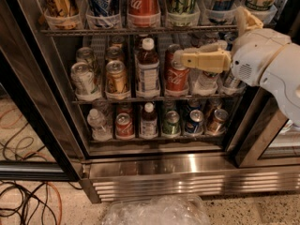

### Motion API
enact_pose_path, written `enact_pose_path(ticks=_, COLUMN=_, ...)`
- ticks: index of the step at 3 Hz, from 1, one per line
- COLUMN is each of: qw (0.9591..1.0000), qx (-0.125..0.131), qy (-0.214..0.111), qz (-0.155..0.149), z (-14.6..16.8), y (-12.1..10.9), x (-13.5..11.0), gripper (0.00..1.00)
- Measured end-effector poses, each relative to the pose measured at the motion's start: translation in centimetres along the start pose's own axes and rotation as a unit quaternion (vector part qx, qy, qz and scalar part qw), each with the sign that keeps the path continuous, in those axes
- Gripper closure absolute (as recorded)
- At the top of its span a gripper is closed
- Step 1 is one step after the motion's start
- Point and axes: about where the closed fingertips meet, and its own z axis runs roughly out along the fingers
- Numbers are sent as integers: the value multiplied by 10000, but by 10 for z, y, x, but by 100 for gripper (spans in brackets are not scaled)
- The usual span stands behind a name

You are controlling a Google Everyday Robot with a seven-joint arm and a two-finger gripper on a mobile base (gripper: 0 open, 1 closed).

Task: Pick green can from top shelf of fridge

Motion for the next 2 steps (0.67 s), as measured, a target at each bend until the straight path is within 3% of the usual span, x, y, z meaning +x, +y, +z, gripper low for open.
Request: enact_pose_path(ticks=2, qw=10000, qx=28, qy=9, qz=22, z=22, y=3, x=4, gripper=0)
